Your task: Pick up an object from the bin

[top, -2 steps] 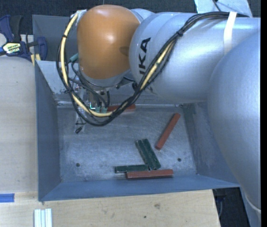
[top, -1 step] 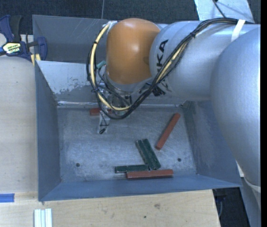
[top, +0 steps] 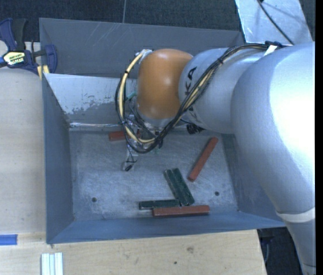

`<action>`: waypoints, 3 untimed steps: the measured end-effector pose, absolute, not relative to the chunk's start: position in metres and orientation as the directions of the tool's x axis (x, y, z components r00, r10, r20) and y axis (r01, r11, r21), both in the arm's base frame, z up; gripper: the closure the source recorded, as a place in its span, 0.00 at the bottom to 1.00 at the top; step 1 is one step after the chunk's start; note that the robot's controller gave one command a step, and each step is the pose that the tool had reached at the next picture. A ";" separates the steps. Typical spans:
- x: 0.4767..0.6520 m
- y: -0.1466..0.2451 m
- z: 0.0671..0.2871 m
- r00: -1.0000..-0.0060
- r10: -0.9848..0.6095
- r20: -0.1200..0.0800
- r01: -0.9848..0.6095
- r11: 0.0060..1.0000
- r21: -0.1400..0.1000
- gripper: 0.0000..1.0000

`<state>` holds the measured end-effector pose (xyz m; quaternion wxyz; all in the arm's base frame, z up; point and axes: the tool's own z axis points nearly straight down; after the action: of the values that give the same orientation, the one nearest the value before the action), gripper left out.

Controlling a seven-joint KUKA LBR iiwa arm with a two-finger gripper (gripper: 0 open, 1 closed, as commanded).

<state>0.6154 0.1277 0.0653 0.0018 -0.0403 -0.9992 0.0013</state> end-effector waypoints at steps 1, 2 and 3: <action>0.618 0.131 0.072 -0.997 0.080 -0.005 0.080 0.997 0.002 1.00; 0.597 0.125 0.222 -0.998 0.070 -0.006 0.070 0.998 0.002 1.00; 0.596 0.124 0.221 -0.997 0.072 -0.003 0.072 0.997 0.001 0.00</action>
Offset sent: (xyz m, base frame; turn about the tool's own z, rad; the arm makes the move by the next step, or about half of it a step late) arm 0.0000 0.0000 0.0000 0.0000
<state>0.5962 0.1240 0.2208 -0.0016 -0.0358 -0.9994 -0.0004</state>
